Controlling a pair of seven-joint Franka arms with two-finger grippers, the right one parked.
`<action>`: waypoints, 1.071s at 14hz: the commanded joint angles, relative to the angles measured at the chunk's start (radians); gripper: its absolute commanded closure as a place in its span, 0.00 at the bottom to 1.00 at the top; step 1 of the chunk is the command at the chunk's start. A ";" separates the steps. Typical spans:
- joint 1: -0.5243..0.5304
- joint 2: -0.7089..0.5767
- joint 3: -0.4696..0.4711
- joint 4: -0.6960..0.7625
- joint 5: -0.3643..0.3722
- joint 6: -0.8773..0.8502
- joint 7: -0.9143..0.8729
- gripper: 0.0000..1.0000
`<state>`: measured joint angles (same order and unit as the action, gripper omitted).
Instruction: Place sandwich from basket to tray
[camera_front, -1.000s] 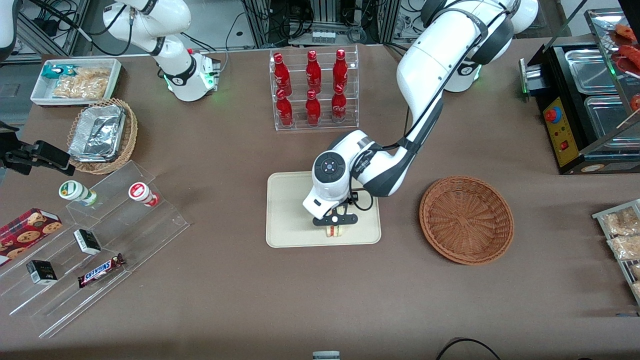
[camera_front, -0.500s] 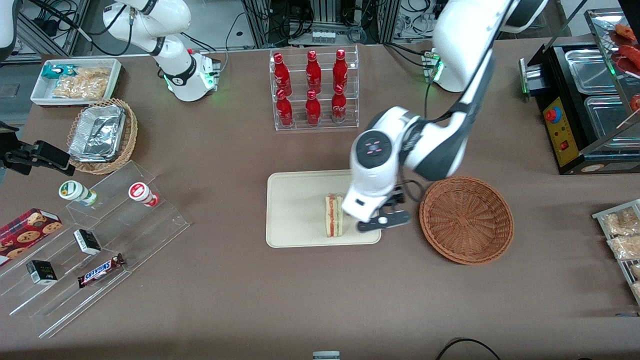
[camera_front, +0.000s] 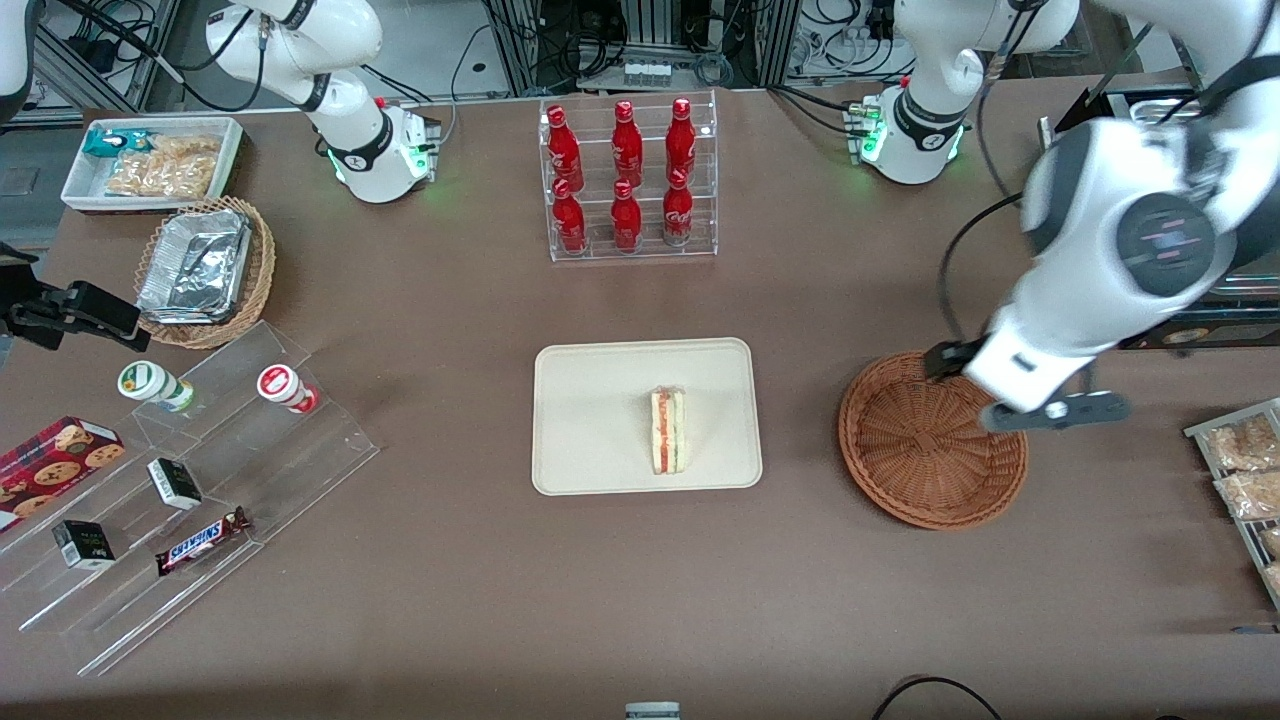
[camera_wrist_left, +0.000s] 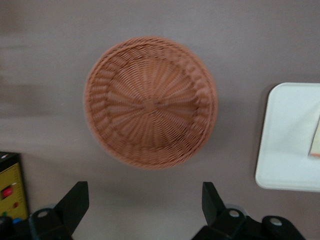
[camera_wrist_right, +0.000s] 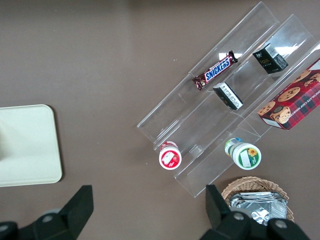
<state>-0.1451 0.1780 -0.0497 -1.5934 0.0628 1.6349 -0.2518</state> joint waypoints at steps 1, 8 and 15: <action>0.065 -0.063 -0.012 0.047 -0.020 -0.142 0.097 0.00; 0.101 -0.064 -0.018 0.156 -0.024 -0.260 0.177 0.00; 0.243 -0.130 -0.157 0.090 -0.024 -0.234 0.177 0.00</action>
